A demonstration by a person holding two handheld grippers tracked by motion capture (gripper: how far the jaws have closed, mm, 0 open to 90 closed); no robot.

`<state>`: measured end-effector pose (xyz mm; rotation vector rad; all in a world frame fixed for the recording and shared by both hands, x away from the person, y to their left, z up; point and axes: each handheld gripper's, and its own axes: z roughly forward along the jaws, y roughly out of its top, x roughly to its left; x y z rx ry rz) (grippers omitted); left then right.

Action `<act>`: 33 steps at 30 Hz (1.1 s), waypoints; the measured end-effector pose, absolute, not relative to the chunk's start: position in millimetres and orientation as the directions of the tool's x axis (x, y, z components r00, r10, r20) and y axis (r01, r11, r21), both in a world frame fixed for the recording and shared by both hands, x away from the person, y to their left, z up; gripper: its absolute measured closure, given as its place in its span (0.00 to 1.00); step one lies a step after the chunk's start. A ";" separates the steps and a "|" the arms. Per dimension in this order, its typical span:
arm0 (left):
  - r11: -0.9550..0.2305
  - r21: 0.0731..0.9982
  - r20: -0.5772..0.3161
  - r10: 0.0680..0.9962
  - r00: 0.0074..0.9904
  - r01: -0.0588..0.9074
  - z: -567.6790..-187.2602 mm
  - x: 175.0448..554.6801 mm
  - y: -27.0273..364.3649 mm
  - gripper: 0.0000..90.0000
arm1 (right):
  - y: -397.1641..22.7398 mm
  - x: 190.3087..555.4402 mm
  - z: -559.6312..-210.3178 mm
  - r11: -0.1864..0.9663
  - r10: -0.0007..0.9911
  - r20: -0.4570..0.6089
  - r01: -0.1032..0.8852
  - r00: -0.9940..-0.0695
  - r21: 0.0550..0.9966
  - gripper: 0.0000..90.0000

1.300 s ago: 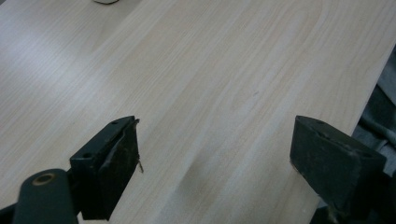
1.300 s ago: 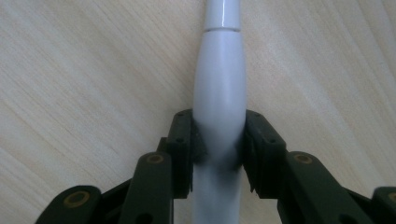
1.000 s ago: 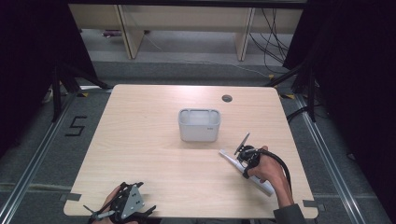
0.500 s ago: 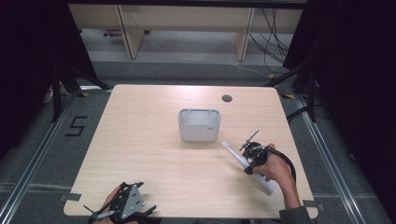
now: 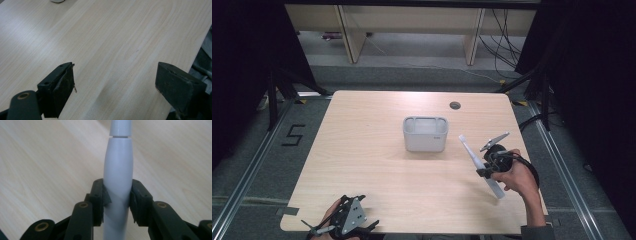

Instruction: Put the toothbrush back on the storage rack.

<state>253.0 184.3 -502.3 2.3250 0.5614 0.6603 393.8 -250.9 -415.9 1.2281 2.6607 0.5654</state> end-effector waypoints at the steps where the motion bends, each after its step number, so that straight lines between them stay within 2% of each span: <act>1: -0.701 0.680 0.313 0.544 0.779 0.216 -502.3 253.1 184.1 0.17 | -253.0 394.9 -414.6 0.602 0.739 0.022 0.674 -0.673 0.428 0.75; 5: -0.704 0.676 0.306 0.537 0.786 0.218 -501.9 253.0 184.4 0.17 | -255.4 395.6 -410.4 0.535 0.768 0.036 0.672 -0.639 0.512 0.75; 6: -0.703 0.677 0.305 0.538 0.786 0.218 -502.0 253.2 184.6 0.17 | -258.1 397.9 -410.9 0.544 0.751 0.017 0.634 -0.660 0.550 0.75; 7: -0.702 0.678 0.305 0.538 0.786 0.217 -501.9 253.2 184.7 0.17 | -257.7 397.7 -409.6 0.526 0.762 0.033 0.647 -0.647 0.551 0.75; 15: -0.694 0.686 0.301 0.544 0.784 0.218 -502.0 253.1 184.4 0.17 | -260.1 404.0 -411.9 0.446 0.772 0.032 0.576 -0.635 0.685 0.75; 19: -0.698 0.682 0.307 0.542 0.782 0.217 -501.2 252.8 184.9 0.17 | -255.9 401.9 -407.5 0.418 0.785 0.056 0.594 -0.617 0.687 0.74; 20: -0.699 0.682 0.309 0.542 0.781 0.216 -501.1 252.9 185.0 0.17 | -256.5 404.3 -407.8 0.439 0.766 0.027 0.553 -0.642 0.708 0.75; 33: -0.696 0.684 0.312 0.551 0.774 0.219 -502.0 253.1 184.4 0.17 | -240.4 413.3 -405.0 0.409 0.745 0.061 0.527 -0.664 0.745 0.74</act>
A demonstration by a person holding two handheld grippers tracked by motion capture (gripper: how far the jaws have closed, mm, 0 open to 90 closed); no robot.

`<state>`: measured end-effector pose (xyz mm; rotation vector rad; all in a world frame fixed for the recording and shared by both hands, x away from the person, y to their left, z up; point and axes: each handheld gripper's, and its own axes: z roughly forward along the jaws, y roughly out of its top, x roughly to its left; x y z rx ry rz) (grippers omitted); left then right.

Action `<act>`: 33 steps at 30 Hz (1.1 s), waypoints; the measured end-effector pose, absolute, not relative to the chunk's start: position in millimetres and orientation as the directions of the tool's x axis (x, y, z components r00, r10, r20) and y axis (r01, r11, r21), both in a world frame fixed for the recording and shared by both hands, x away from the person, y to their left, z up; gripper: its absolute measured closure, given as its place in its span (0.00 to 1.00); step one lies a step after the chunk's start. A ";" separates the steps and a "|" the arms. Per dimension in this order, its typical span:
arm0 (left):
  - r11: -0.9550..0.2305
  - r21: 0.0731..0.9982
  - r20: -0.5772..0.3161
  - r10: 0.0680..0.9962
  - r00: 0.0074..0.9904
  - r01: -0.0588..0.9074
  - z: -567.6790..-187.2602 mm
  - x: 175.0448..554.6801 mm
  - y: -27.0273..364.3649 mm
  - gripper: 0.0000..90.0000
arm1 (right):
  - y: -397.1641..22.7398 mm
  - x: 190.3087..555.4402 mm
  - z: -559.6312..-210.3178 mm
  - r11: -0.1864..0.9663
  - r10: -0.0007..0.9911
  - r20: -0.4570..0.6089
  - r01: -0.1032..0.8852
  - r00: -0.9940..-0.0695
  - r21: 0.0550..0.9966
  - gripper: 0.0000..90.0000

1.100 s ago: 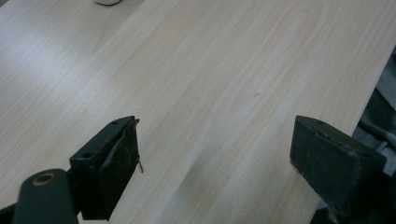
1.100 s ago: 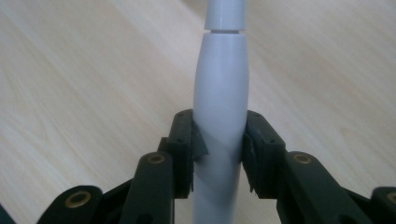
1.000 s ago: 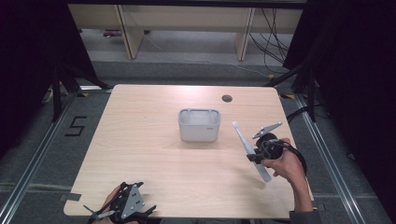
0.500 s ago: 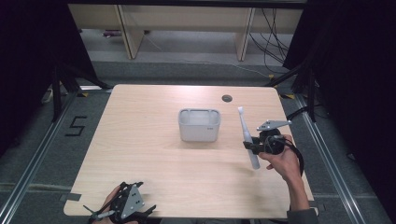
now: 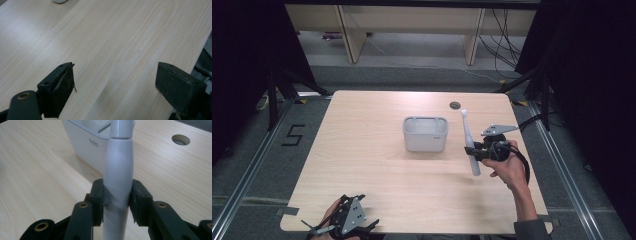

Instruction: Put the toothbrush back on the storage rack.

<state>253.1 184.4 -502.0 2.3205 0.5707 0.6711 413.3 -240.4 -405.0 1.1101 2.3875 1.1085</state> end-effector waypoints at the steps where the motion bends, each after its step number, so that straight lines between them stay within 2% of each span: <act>1: -0.694 0.686 0.309 0.549 0.776 0.218 -501.9 253.2 184.2 0.17 | -237.0 415.1 -405.0 0.408 0.745 0.059 0.523 -0.665 0.748 0.74; 15: -0.696 0.686 0.315 0.548 0.775 0.213 -501.3 252.9 184.6 0.17 | -207.9 428.9 -392.5 0.389 0.708 0.088 0.492 -0.700 0.779 0.74; 19: -0.693 0.688 0.314 0.551 0.773 0.215 -501.6 253.3 184.9 0.17 | -202.8 431.9 -389.1 0.392 0.698 0.068 0.460 -0.712 0.797 0.75; 22: -0.692 0.689 0.313 0.553 0.773 0.216 -501.7 253.5 185.0 0.17 | -198.5 432.7 -386.6 0.381 0.696 0.100 0.484 -0.711 0.788 0.74; 33: -0.691 0.690 0.308 0.551 0.776 0.216 -501.5 253.6 185.3 0.17 | -186.6 439.9 -381.7 0.383 0.676 0.088 0.451 -0.731 0.806 0.74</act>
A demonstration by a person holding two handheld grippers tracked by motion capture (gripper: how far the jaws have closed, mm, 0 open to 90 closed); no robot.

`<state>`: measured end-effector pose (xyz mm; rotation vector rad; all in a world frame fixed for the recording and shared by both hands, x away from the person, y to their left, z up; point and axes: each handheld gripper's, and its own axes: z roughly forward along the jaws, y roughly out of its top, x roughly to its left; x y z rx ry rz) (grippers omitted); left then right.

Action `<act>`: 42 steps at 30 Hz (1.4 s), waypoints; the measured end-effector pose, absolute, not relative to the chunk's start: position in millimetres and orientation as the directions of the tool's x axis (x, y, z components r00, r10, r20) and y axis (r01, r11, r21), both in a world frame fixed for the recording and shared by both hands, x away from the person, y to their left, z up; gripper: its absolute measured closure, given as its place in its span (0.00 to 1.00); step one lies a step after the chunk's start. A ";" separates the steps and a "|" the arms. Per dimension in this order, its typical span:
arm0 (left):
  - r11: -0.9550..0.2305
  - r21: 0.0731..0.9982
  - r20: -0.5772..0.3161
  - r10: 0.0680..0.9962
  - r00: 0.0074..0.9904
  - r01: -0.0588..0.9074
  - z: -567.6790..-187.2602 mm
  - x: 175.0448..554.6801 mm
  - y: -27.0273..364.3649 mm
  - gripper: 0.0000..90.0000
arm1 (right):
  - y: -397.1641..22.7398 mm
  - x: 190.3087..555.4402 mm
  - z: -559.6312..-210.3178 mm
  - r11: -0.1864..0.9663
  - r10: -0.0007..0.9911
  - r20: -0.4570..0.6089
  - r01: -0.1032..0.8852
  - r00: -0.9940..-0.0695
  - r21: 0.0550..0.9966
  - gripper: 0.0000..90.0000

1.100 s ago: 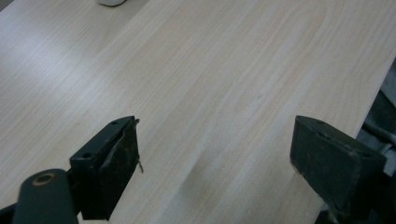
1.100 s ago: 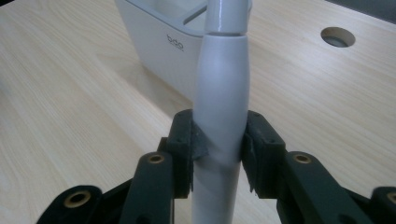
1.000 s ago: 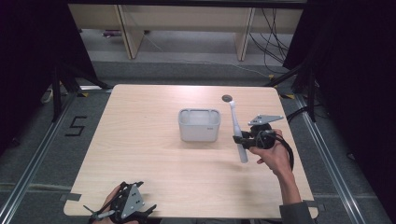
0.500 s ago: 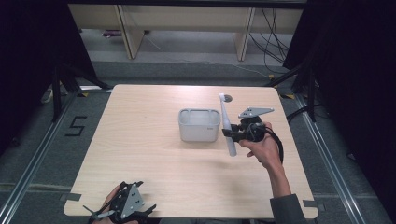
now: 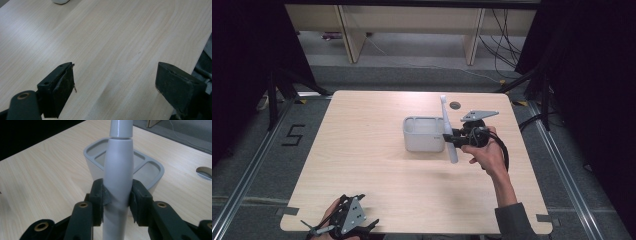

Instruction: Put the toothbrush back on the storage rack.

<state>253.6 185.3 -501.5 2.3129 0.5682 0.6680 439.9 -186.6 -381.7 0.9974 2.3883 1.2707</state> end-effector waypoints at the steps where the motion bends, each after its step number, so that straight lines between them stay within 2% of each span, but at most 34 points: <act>1: -0.691 0.689 0.309 0.553 0.774 0.219 -501.5 253.6 185.1 0.17 | -184.2 440.2 -381.7 0.367 0.675 0.108 0.459 -0.730 0.809 0.74; 3: -0.692 0.689 0.309 0.552 0.775 0.217 -501.8 253.4 184.9 0.17 | -183.1 441.9 -378.8 0.383 0.671 0.085 0.442 -0.737 0.811 0.74; 7: -0.692 0.688 0.308 0.551 0.776 0.219 -501.8 253.7 185.1 0.17 | -176.4 441.4 -375.2 0.374 0.672 0.110 0.464 -0.732 0.803 0.74; 14: -0.693 0.687 0.307 0.550 0.777 0.219 -501.5 253.6 185.5 0.17 | -167.8 447.0 -370.9 0.381 0.652 0.090 0.428 -0.753 0.820 0.75; 30: -0.684 0.695 0.300 0.556 0.775 0.222 -502.1 253.4 184.9 0.17 | -152.0 452.1 -362.6 0.362 0.646 0.130 0.451 -0.752 0.816 0.75; 31: -0.685 0.694 0.301 0.555 0.775 0.221 -501.9 253.4 185.0 0.17 | -150.9 454.6 -362.6 0.366 0.636 0.109 0.423 -0.764 0.829 0.74; 34: -0.684 0.695 0.300 0.556 0.775 0.222 -502.1 253.3 184.9 0.17 | -144.8 455.1 -359.3 0.342 0.633 0.148 0.447 -0.760 0.827 0.75; 42: -0.685 0.695 0.302 0.555 0.775 0.220 -501.9 253.4 184.9 0.17 | -132.8 463.4 -346.4 0.338 0.621 0.145 0.429 -0.771 0.838 0.74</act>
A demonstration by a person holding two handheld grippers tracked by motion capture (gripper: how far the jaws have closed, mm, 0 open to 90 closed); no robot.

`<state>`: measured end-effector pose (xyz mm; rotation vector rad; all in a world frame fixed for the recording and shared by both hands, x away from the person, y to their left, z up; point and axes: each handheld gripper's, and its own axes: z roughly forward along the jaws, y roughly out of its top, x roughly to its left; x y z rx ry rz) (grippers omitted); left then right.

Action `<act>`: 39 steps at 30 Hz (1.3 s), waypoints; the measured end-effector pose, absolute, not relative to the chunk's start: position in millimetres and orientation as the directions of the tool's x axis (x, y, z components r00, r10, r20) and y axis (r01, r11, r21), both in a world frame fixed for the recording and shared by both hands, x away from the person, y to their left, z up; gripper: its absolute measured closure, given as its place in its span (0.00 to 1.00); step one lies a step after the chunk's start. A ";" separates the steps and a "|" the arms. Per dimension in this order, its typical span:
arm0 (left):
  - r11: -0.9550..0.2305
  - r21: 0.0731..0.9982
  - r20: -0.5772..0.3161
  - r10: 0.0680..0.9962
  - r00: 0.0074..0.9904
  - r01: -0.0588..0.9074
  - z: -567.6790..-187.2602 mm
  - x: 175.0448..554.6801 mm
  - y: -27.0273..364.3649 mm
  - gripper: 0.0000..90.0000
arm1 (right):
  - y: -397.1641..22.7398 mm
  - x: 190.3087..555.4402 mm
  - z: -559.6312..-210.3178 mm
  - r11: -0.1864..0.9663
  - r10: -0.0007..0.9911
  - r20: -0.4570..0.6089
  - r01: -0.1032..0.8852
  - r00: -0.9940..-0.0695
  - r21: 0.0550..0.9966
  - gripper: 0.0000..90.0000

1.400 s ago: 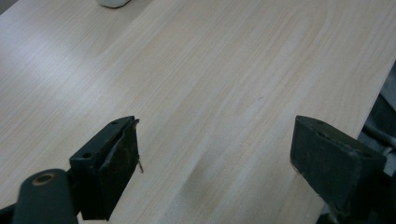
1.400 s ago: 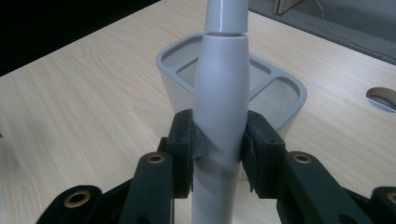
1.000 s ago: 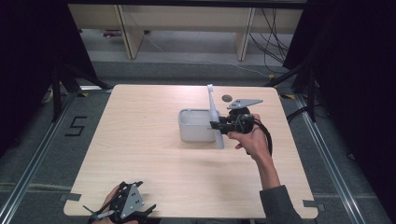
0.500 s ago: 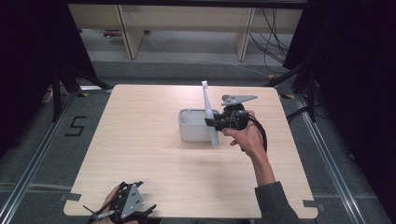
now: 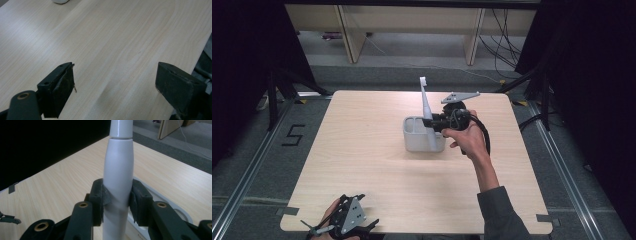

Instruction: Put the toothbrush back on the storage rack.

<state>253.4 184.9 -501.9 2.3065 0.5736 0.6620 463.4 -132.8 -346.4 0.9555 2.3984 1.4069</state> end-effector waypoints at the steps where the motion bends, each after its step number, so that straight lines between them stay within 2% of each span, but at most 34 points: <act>1: -0.686 0.693 0.301 0.553 0.777 0.220 -501.4 253.1 185.1 0.17 | -131.4 464.2 -344.6 0.336 0.624 0.149 0.435 -0.767 0.835 0.75; 15: -0.692 0.689 0.305 0.547 0.780 0.215 -500.1 253.3 186.1 0.17 | -122.0 485.2 -329.3 0.304 0.642 0.163 0.444 -0.749 0.843 0.75; 19: -0.669 0.709 0.299 0.571 0.765 0.222 -501.0 254.5 186.6 0.17 | -122.1 491.3 -325.9 0.297 0.637 0.170 0.443 -0.752 0.846 0.74; 26: -0.693 0.687 0.308 0.552 0.775 0.220 -499.4 254.0 187.6 0.17 | -123.7 504.5 -322.6 0.291 0.685 0.152 0.459 -0.712 0.840 0.74; 30: -0.670 0.709 0.294 0.566 0.770 0.222 -501.4 253.5 185.4 0.17 | -122.8 511.6 -325.0 0.280 0.682 0.158 0.454 -0.714 0.846 0.75; 31: -0.694 0.687 0.306 0.546 0.780 0.217 -499.5 253.6 186.8 0.17 | -123.1 513.7 -326.2 0.286 0.690 0.141 0.446 -0.710 0.848 0.74; 35: -0.686 0.693 0.300 0.553 0.777 0.220 -500.3 253.6 186.5 0.17 | -121.8 520.0 -331.1 0.268 0.694 0.170 0.470 -0.700 0.841 0.75; 39: -0.689 0.691 0.302 0.551 0.778 0.220 -500.3 253.7 186.7 0.17 | -120.6 525.6 -333.8 0.274 0.700 0.155 0.462 -0.697 0.843 0.74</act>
